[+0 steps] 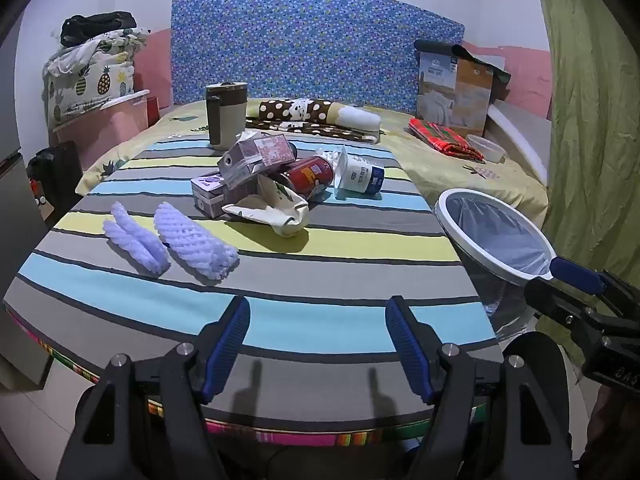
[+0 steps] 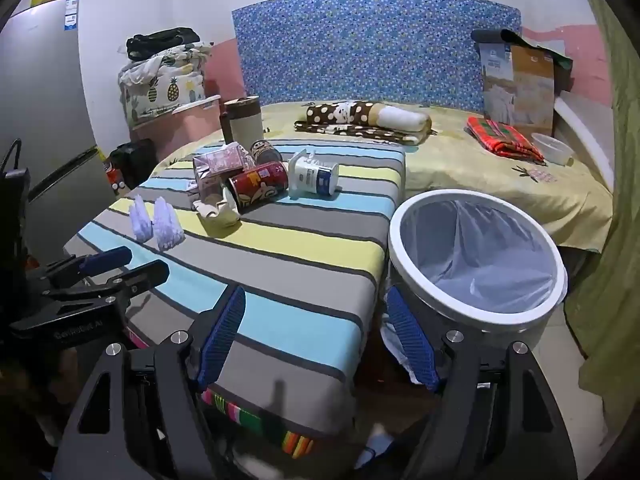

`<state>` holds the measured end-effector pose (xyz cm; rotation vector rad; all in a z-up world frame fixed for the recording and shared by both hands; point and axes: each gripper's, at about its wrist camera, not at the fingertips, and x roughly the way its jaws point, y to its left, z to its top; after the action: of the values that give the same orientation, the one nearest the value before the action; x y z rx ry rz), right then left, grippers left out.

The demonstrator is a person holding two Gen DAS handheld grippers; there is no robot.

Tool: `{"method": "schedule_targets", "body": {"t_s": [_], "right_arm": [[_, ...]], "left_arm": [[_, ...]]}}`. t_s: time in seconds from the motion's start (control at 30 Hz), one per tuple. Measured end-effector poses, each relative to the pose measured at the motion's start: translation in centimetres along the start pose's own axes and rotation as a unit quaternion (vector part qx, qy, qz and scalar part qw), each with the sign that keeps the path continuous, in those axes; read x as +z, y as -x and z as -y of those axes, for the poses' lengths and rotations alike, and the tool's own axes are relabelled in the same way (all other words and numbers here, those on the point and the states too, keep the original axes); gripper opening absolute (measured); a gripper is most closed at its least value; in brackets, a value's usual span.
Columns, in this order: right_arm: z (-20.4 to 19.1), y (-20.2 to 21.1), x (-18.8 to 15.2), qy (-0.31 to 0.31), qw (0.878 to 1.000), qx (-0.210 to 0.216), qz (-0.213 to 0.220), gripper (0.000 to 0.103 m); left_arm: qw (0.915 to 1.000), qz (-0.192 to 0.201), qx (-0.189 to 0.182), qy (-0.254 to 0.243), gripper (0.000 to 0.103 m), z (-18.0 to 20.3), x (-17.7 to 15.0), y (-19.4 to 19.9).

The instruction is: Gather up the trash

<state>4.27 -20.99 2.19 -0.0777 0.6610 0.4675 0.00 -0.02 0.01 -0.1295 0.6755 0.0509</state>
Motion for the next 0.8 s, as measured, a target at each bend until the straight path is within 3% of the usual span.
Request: {"method": "schedule_targets", "body": {"t_s": [0.8], "right_arm": [[0.3,0.1,0.0,-0.008,1.0,-0.003,0.0,0.075]], "left_arm": [[0.9999,0.008,0.0,-0.006,0.072,0.7,0.2,0.7]]}}
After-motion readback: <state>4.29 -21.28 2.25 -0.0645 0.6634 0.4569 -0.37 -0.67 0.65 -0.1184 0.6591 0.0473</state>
